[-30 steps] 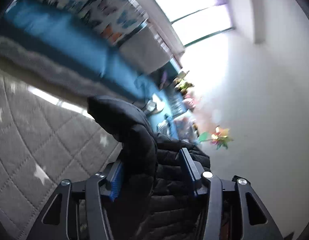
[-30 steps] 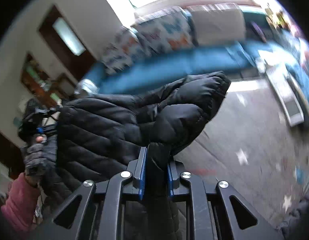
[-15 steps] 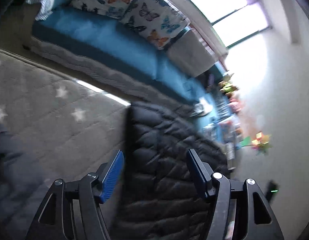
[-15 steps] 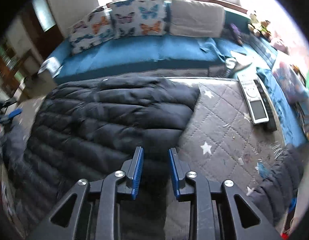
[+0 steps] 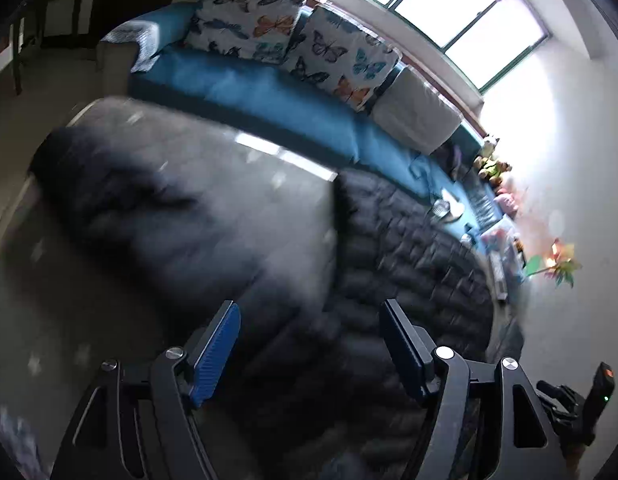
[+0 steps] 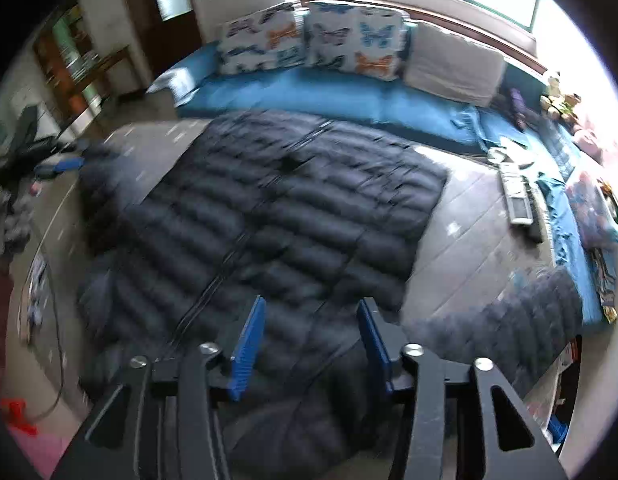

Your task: Fold large clothes

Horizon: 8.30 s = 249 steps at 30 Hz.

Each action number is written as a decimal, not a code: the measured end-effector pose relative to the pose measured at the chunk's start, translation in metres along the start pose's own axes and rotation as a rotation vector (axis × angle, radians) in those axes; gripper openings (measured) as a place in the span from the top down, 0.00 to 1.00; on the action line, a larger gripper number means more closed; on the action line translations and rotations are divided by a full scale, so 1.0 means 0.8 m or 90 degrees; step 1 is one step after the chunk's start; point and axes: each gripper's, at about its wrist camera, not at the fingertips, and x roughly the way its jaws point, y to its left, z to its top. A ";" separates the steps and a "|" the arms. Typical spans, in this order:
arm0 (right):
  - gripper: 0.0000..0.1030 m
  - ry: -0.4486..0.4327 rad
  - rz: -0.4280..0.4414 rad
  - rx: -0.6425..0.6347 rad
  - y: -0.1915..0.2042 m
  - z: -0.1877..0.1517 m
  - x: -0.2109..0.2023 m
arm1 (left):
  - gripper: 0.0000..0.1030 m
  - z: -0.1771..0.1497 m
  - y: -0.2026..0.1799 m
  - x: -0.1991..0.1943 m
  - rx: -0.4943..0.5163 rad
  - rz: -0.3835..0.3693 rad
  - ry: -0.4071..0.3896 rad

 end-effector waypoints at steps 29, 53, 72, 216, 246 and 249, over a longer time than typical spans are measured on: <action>0.88 -0.003 -0.005 -0.128 0.162 -0.174 0.080 | 0.68 -0.297 0.043 0.050 -0.102 -0.176 0.123; 0.61 0.022 0.169 -0.160 0.122 -0.253 -0.050 | 0.66 -0.385 0.074 -0.099 -0.009 -0.122 0.163; 0.54 0.026 -0.004 0.070 -0.072 -0.173 0.114 | 0.52 -0.262 0.144 -0.173 -0.093 -0.085 -0.006; 0.76 0.049 0.124 0.119 -0.044 -0.165 0.083 | 0.37 -0.285 -0.039 -0.089 0.290 -0.039 0.101; 0.50 -0.115 -0.062 0.357 -0.312 -0.158 0.079 | 0.37 -0.307 -0.152 -0.089 0.356 -0.055 0.119; 0.51 -0.101 -0.053 0.432 -0.369 -0.167 0.108 | 0.37 -0.311 -0.170 -0.075 0.357 -0.066 0.134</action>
